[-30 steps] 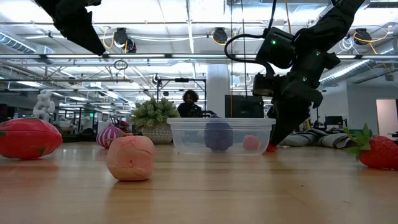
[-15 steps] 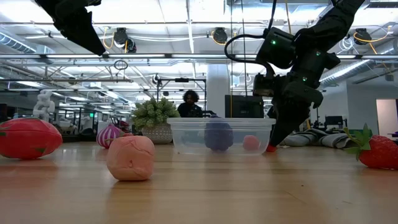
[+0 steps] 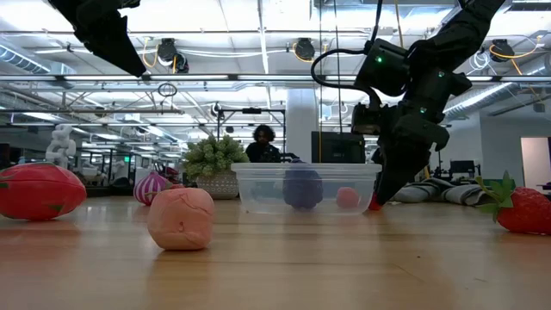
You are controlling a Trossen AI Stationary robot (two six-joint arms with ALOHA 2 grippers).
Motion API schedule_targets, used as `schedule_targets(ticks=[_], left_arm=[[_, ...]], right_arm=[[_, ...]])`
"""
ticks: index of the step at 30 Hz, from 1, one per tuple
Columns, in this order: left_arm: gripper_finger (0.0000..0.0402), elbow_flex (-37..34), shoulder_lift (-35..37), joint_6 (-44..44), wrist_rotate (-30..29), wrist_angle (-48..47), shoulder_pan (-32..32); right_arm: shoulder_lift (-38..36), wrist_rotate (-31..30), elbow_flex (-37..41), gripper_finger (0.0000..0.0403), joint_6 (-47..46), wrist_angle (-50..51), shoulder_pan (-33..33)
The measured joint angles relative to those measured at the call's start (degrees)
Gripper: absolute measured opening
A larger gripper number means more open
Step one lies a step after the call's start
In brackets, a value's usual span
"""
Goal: Pick and placing Produce into tupperware
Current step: Put the top right strawberry into the transparent container
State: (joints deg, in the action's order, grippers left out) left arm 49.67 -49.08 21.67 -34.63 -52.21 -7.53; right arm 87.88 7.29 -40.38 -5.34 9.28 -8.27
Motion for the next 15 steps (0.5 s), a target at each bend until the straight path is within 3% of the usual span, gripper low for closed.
schedule_targets(ticks=[15], left_arm=[[0.0243,0.00,0.00,0.00,0.00,0.00,0.00]], right_arm=[[0.00,0.02,0.00,0.0094,0.01,0.61,0.00]])
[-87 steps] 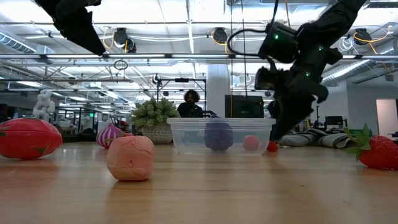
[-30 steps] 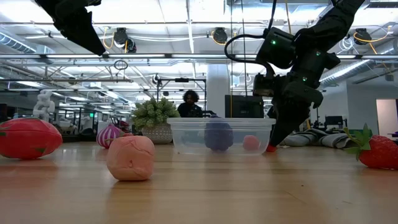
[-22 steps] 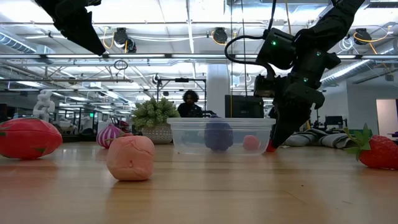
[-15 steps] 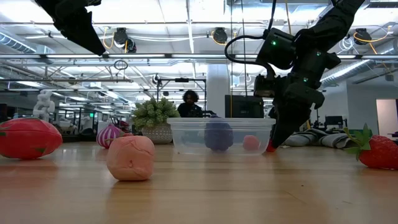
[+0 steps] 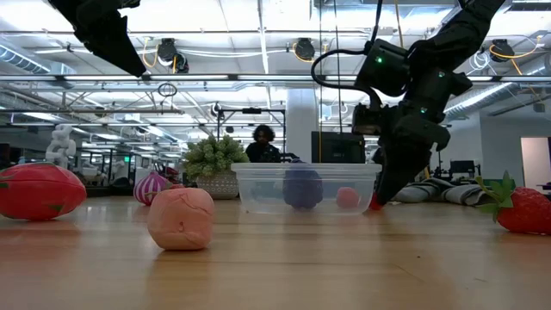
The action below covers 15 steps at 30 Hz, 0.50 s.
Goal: Pick and placing Produce into tupperware
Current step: Put the top right strawberry into the transparent container
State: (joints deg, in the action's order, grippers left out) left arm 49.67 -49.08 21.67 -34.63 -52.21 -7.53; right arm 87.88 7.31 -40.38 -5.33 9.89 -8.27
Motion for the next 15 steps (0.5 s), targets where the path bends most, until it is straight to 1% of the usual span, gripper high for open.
schedule_targets(ticks=[2,6,15], left_arm=[[0.0243,0.00,0.00,0.00,0.00,0.00,0.00],[0.0243,0.00,0.00,0.00,0.00,-0.02,0.00],[0.0243,0.00,0.01,-0.02,0.00,-0.02,0.00]], right_arm=[[0.00,-0.22,0.00,0.0094,-0.02,0.79,0.00],[0.00,-2.63,-0.04,0.0093,-0.92,3.10,0.02],[-0.02,-3.04,-0.07,0.0093,-1.04,4.65,0.00]])
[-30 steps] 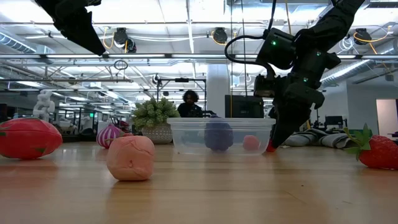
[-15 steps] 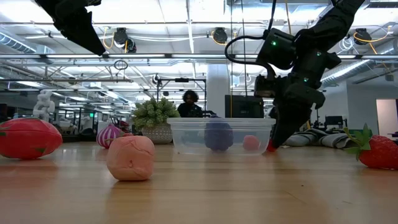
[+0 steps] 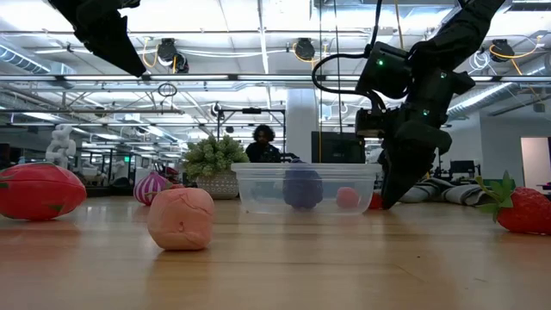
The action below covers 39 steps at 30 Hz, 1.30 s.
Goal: Pick and placing Produce into tupperware
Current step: Put the top right strawberry into the transparent container
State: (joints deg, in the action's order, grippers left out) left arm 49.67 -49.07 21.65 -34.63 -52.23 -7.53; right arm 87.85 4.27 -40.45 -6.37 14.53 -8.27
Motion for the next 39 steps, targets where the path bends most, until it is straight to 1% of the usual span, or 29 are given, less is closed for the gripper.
schedule_targets(ticks=[10,13,19,24,27,39], left_arm=[[0.0243,0.00,0.00,0.00,0.00,0.00,0.00],[0.0243,0.00,0.00,0.00,0.00,0.00,0.00],[0.0243,0.00,0.01,-0.42,0.00,0.00,0.00],[0.0243,0.00,0.00,-0.44,0.00,0.00,0.00],[0.0243,0.00,0.01,-0.44,0.00,0.00,0.00],[0.0243,0.00,0.01,-0.54,-0.52,0.02,0.00]], right_arm=[[0.00,0.67,0.00,0.0098,-1.52,0.88,-1.91],[-0.02,0.76,-0.01,0.0115,-1.53,1.57,-2.39],[-0.07,0.90,-0.04,0.0165,-1.53,1.85,-2.49],[-0.04,0.94,0.02,0.0189,-0.44,0.30,-2.47],[-0.01,0.76,0.07,0.0194,-0.34,-0.10,-2.49],[0.11,-0.85,0.13,0.0193,2.54,-3.35,-2.60]])
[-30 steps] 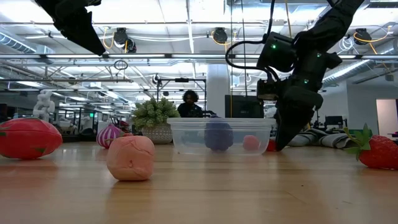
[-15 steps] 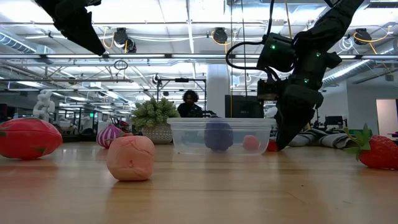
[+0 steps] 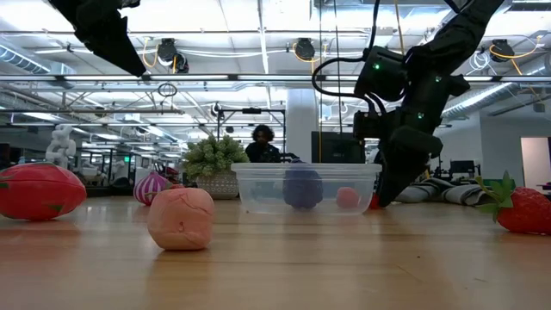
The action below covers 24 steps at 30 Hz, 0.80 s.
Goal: Pick and placing Produce into tupperware
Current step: Put the top right strawberry into the transparent container
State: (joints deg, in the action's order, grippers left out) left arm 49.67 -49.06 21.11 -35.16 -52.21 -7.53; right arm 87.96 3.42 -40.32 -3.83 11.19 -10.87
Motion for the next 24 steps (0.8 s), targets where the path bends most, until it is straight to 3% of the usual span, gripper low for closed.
schedule_targets(ticks=[24], left_arm=[[0.0243,0.00,-0.02,0.10,0.02,0.00,0.00]], right_arm=[[-0.02,0.85,0.00,0.0192,0.06,-2.41,-0.07]])
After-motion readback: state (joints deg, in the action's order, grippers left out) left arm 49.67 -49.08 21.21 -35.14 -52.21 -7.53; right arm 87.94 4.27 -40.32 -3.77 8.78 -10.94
